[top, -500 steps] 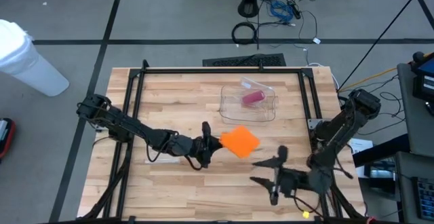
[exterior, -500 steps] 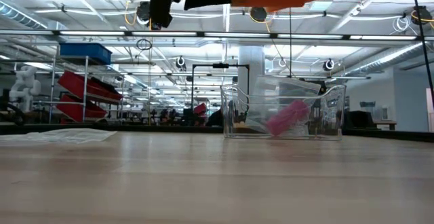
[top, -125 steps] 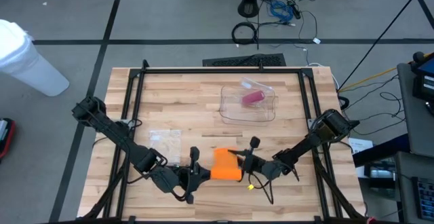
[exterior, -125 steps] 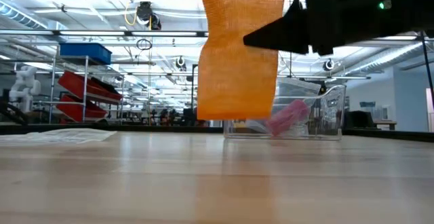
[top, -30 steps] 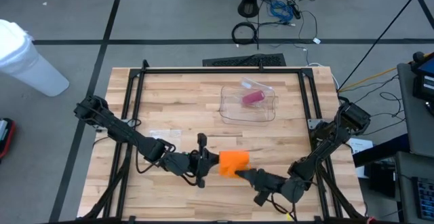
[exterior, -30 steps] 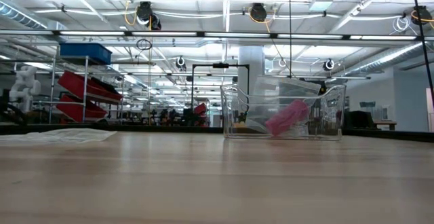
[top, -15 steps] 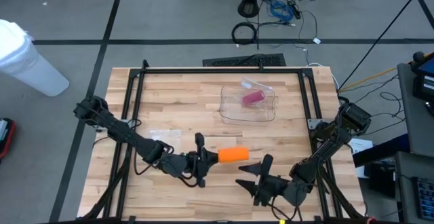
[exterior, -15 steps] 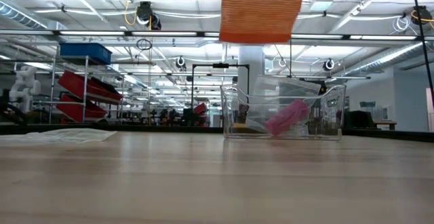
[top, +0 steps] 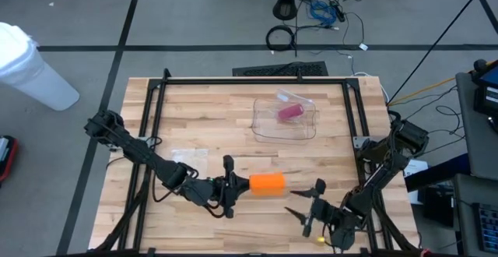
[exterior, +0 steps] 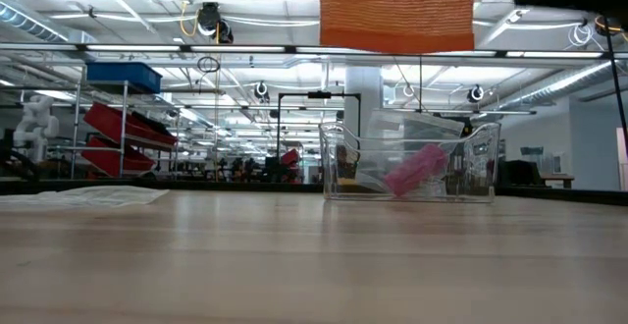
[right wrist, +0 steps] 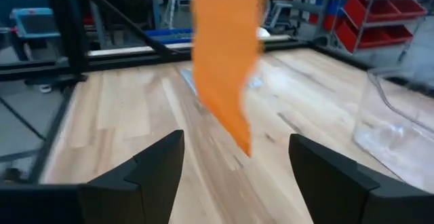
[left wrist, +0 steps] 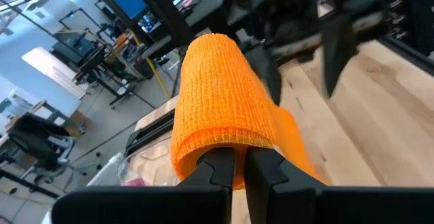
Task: Roll bandage
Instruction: Roll the orange bandage
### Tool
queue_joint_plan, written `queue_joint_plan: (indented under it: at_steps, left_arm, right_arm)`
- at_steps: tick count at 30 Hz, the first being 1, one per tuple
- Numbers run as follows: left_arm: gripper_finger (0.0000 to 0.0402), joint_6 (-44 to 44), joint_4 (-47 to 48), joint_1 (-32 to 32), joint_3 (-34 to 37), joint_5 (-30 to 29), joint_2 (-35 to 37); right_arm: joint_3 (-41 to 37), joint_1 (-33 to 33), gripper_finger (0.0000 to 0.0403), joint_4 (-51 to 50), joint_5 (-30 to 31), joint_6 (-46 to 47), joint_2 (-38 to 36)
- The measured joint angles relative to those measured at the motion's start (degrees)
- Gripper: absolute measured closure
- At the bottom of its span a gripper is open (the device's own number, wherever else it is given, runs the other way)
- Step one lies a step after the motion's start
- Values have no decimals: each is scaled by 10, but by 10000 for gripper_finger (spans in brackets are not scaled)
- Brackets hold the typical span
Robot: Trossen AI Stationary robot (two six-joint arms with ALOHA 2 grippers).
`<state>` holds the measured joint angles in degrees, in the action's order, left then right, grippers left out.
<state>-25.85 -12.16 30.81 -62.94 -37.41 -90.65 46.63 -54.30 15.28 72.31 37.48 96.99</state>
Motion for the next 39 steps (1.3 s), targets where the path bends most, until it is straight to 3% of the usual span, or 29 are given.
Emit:
queue_joint_plan:
  at_steps: [5,14,17,21,25,35,39]
  left_arm:
    - [388,14,-2,-3,0,30,0]
    - [388,16,-1,-23,0,70,-2]
    - [388,17,4,-23,0,72,-2]
    - [388,26,5,-21,0,72,-3]
    - [388,29,4,-19,0,72,-3]
    - [388,26,-26,-4,0,119,-3]
    - [388,30,-29,-2,0,138,-3]
  right_arm:
    - [-22,33,152,30,-42,3,0]
    - [-23,109,170,160,-189,-157,0]
    - [-23,125,231,176,-235,-183,0]
    - [-23,134,368,169,-274,-195,0]
    - [-23,134,399,166,-263,-226,0]
    - [-23,145,403,107,-125,-273,0]
    - [-24,157,403,131,-122,-325,0]
